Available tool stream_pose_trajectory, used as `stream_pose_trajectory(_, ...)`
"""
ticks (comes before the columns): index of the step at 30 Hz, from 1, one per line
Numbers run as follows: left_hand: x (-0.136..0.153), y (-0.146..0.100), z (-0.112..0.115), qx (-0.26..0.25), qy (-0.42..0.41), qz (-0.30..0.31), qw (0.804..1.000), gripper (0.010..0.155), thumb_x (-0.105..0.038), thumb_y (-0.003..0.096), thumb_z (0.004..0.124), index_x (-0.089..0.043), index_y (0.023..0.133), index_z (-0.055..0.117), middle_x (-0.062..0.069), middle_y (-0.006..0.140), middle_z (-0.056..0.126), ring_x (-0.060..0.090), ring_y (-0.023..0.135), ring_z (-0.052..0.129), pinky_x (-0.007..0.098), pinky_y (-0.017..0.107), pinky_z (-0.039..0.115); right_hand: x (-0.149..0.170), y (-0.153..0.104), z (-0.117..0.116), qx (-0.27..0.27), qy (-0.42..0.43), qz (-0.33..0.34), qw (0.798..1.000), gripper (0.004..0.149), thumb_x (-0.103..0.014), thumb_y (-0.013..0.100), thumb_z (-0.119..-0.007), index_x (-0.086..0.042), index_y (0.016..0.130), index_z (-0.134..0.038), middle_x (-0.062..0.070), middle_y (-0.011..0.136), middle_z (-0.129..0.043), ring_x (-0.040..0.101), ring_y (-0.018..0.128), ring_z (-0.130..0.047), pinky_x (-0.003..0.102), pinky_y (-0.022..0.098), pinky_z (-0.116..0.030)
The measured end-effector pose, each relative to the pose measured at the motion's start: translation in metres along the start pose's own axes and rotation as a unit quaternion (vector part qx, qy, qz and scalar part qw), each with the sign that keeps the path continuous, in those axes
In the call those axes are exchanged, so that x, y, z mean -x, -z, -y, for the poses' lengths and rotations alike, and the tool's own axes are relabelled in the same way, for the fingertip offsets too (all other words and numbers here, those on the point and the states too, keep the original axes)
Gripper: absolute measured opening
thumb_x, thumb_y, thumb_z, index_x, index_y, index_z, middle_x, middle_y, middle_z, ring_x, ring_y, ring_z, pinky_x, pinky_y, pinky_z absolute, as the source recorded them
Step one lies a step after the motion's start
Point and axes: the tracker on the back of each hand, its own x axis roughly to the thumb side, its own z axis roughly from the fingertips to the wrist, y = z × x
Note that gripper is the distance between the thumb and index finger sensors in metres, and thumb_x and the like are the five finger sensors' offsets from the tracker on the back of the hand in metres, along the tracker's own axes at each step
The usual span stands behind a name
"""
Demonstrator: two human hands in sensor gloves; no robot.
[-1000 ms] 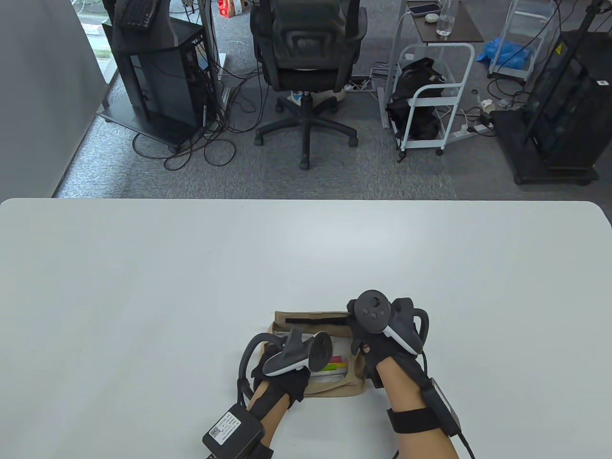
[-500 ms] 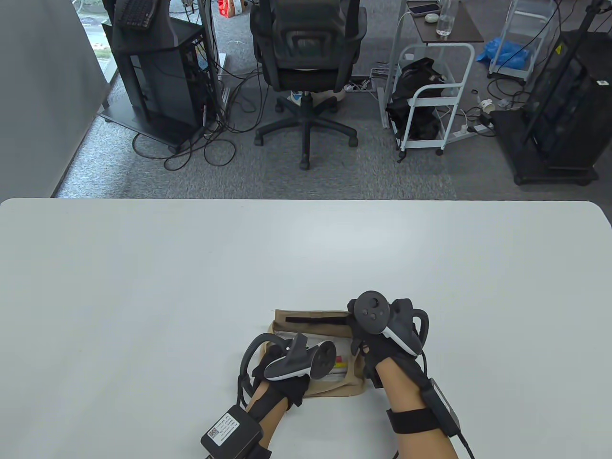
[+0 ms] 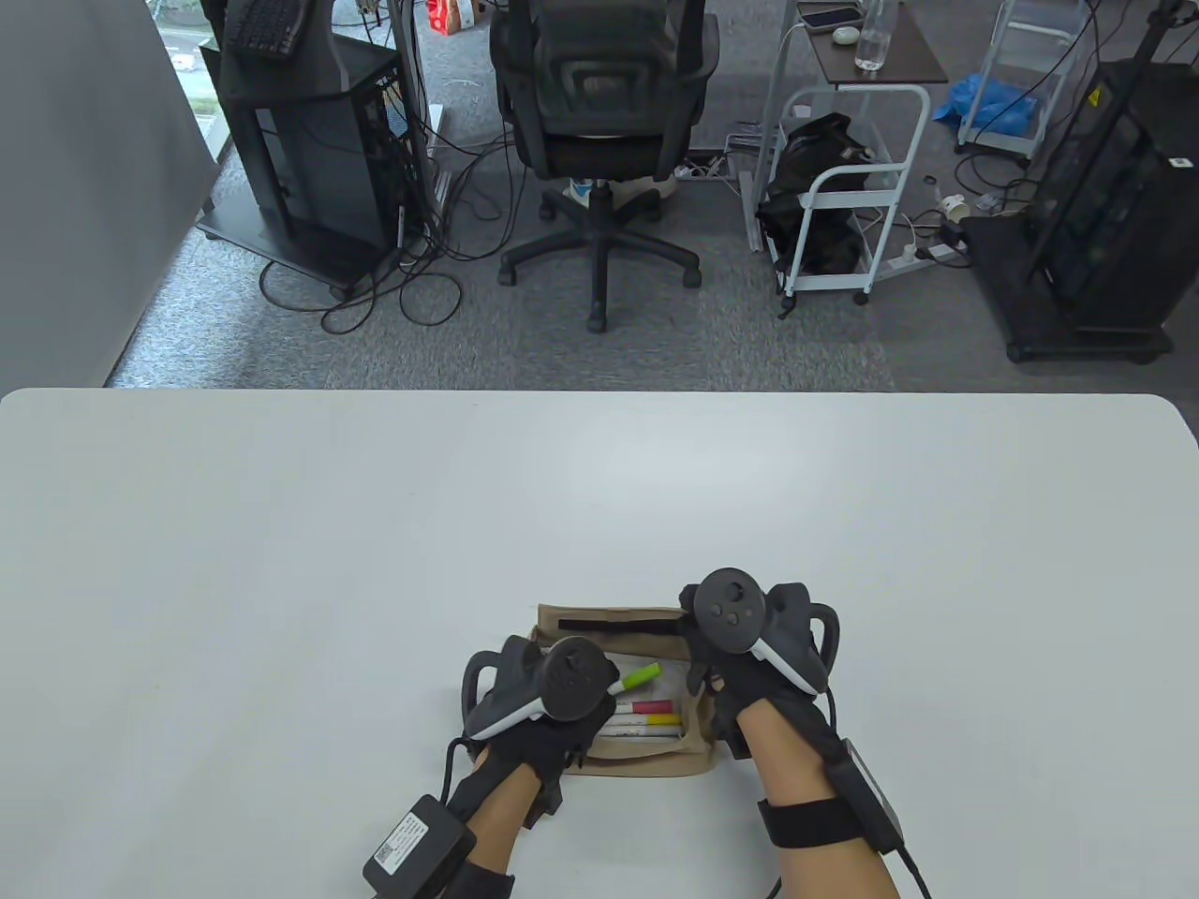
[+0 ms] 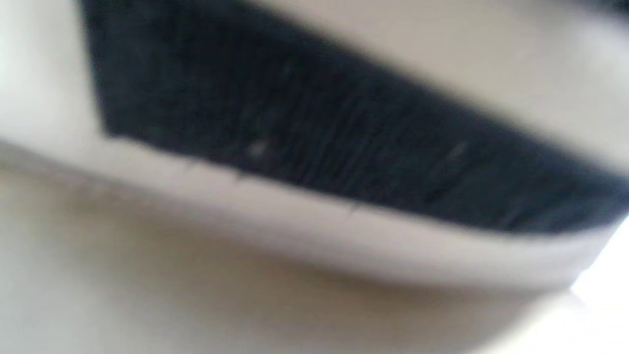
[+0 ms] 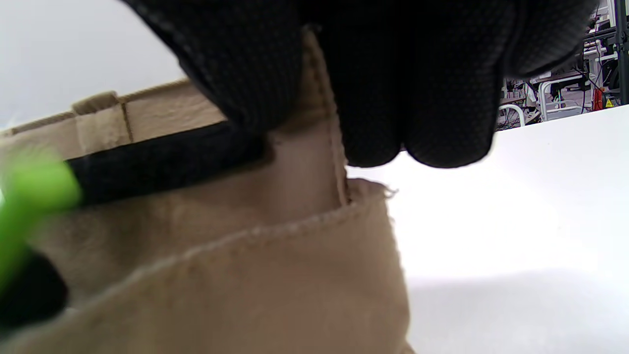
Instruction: Twist to extend twist pen refills
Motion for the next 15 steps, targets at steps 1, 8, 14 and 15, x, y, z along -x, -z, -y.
stream_pose_trajectory(1,0.002,-0.002,-0.004,-0.007,-0.028,0.004,1.000,0.050,-0.035,0.0408,0.090,-0.009,0.083,0.090,0.018,0.079,0.096,0.038,0.066,0.105,0.051,0.049,0.088,0.000,0.000,0.000,-0.001,0.002,0.000,1.000,0.046,-0.030,0.042,-0.092,-0.007,0.082,-0.091,0.017,0.073,-0.101,0.042,0.057,-0.100,0.066,0.053,-0.074)
stream_pose_trajectory(8,0.008,-0.016,-0.032,-0.061,-0.177,0.054,0.981,0.051,-0.032,0.0434,0.084,-0.008,0.088,0.083,0.019,0.083,0.090,0.038,0.070,0.100,0.053,0.052,0.084,-0.008,-0.005,0.019,0.016,0.016,0.009,1.000,0.050,-0.031,0.043,-0.092,-0.006,0.085,-0.089,0.019,0.076,-0.099,0.044,0.060,-0.098,0.067,0.054,-0.072)
stream_pose_trajectory(14,0.004,-0.021,-0.039,-0.078,-0.288,0.101,0.949,0.051,-0.031,0.0439,0.080,-0.008,0.089,0.081,0.019,0.085,0.088,0.038,0.072,0.098,0.053,0.054,0.083,-0.021,-0.020,0.065,0.078,0.078,0.042,0.993,0.050,-0.032,0.044,-0.092,-0.006,0.086,-0.088,0.019,0.078,-0.098,0.044,0.062,-0.097,0.068,0.056,-0.071)
stream_pose_trajectory(15,0.004,-0.021,-0.040,-0.079,-0.301,0.107,0.944,0.051,-0.031,0.0440,0.080,-0.009,0.089,0.081,0.019,0.085,0.087,0.038,0.072,0.098,0.053,0.054,0.083,-0.023,-0.022,0.070,0.084,0.090,0.048,0.991,0.050,-0.031,0.044,-0.092,-0.006,0.086,-0.088,0.019,0.078,-0.097,0.045,0.062,-0.097,0.068,0.056,-0.071)
